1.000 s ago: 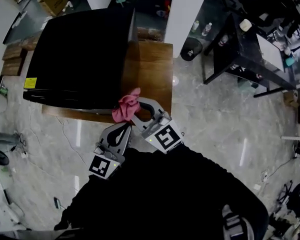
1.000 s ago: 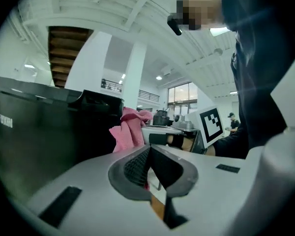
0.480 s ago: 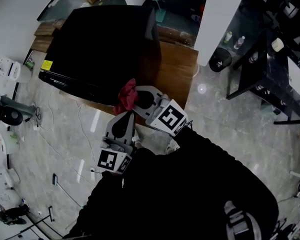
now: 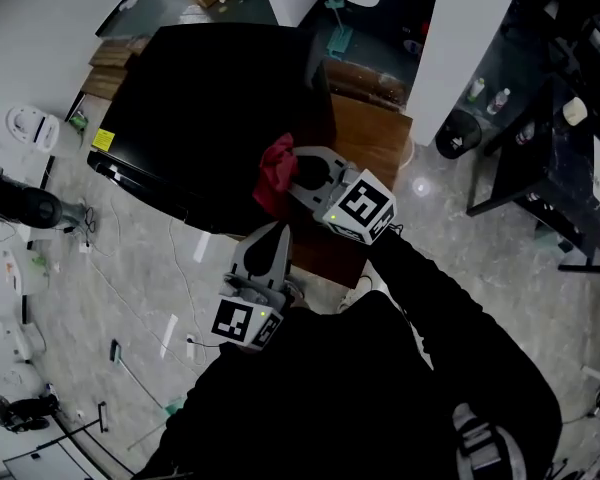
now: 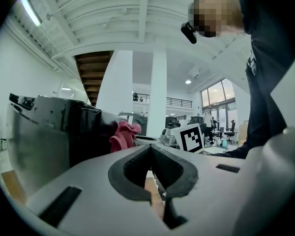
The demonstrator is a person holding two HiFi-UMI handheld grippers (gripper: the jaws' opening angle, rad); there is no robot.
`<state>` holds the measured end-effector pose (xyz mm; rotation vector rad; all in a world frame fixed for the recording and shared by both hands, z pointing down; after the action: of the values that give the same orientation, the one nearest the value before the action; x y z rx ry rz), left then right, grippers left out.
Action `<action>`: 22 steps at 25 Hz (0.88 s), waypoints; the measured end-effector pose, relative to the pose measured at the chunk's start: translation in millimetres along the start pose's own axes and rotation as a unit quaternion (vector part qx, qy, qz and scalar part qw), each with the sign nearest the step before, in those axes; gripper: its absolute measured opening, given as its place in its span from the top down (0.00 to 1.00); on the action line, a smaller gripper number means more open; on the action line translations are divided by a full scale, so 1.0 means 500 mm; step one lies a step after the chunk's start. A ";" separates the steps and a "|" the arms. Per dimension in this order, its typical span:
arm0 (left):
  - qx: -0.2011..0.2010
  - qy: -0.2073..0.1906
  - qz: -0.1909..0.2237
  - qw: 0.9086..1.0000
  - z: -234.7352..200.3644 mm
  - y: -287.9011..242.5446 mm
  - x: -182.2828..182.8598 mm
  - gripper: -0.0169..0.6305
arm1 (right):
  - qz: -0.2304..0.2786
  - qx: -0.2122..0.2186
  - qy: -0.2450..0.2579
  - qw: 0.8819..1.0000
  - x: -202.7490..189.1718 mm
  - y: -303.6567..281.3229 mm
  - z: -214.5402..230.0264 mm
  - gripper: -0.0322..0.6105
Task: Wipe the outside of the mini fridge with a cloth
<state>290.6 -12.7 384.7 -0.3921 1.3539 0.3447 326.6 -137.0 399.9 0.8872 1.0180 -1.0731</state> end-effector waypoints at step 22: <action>0.008 -0.033 -0.003 0.999 -0.014 -0.169 -0.018 0.96 | 0.071 -0.167 -0.094 0.979 0.064 0.039 0.411 0.82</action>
<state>321.6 -91.1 398.6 -0.3683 1.2895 0.3381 394.4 -331.8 431.4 0.5650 0.9279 -0.8175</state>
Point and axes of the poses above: the fingertips, and each gripper's own axes: y backward along the fingers, z to its right, x out of its top, the point moved 5 cm from there along y, backward along the fingers, and after that the axes turned 15 degrees about -y, right-handed, at the moved point
